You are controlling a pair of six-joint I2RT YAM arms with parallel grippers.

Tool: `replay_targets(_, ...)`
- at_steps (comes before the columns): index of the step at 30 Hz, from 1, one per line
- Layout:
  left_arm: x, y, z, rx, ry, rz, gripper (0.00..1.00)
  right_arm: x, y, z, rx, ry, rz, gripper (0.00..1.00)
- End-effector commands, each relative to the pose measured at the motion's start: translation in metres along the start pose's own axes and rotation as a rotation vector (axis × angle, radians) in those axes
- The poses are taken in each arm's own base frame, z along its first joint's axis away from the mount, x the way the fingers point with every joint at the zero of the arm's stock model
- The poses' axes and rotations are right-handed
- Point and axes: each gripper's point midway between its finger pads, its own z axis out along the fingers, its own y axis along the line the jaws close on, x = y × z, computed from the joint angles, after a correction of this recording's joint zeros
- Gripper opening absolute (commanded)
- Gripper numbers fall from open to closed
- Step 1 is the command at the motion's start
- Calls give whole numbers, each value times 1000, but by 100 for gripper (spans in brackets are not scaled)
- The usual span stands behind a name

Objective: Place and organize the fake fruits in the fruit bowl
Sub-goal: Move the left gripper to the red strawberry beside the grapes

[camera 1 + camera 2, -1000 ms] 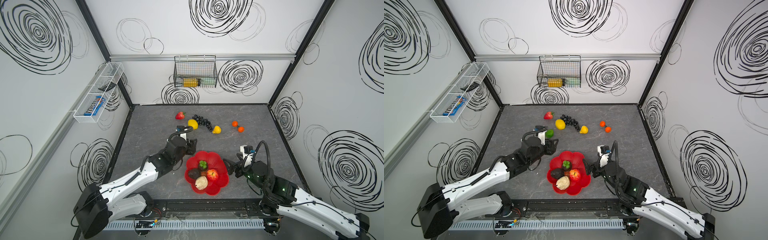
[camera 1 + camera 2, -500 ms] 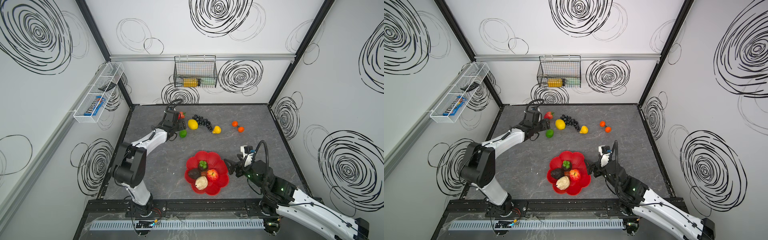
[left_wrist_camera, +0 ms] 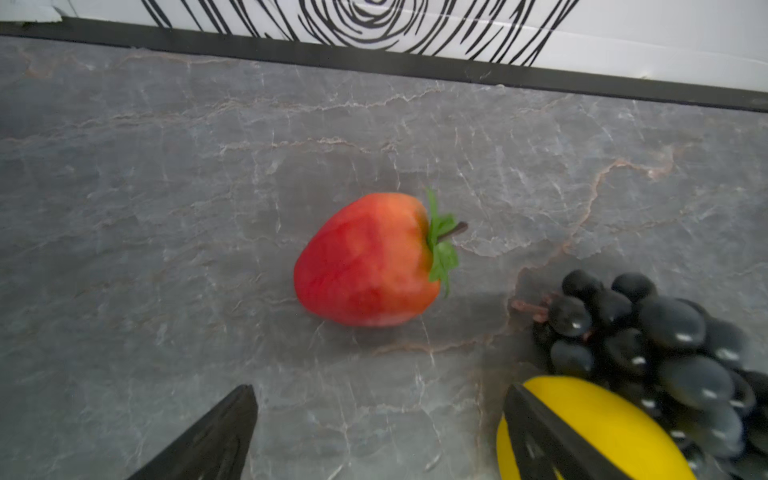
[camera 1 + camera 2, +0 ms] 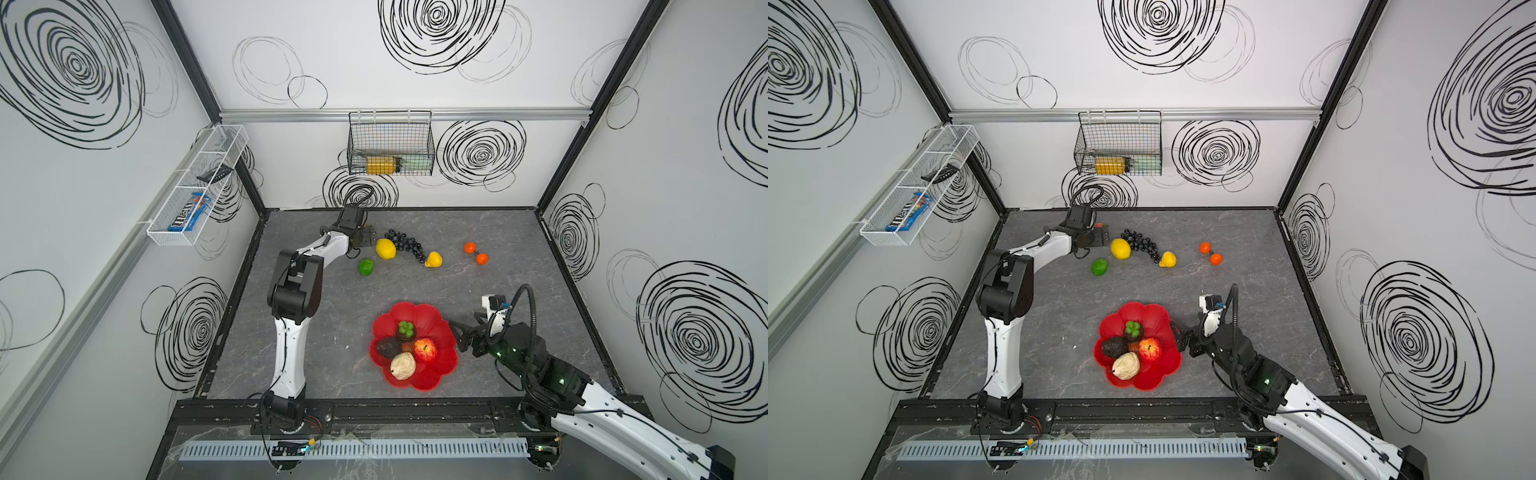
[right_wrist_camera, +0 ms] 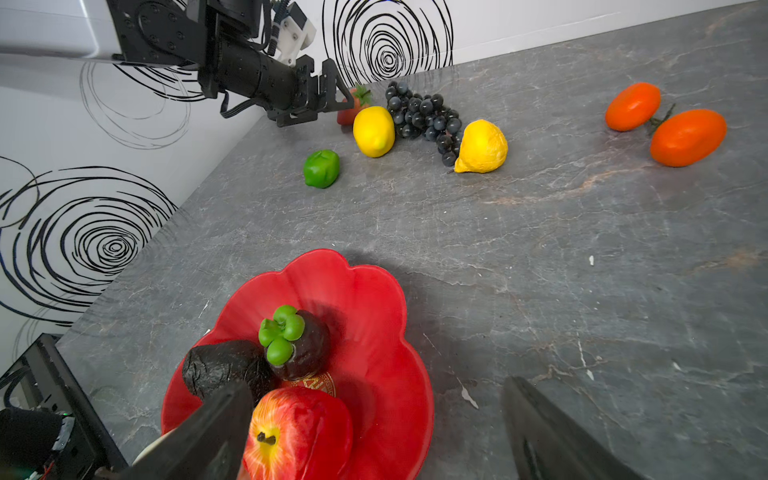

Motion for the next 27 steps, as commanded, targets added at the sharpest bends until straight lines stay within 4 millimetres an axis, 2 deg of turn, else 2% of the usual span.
replay_targets(1,-14,11,6,-48,-17,30,100,-1,2,3,-29,-13,17,97)
replay_targets(7,-20,23,25,-75,-20,0,98,4,-3,7,-25,2,30,97)
replay_targets(18,-28,11,46,39,-16,-68,96,9,-8,11,-39,19,61,97)
replay_targets(27,-22,20,61,54,24,-132,99,9,-11,13,-38,21,70,97)
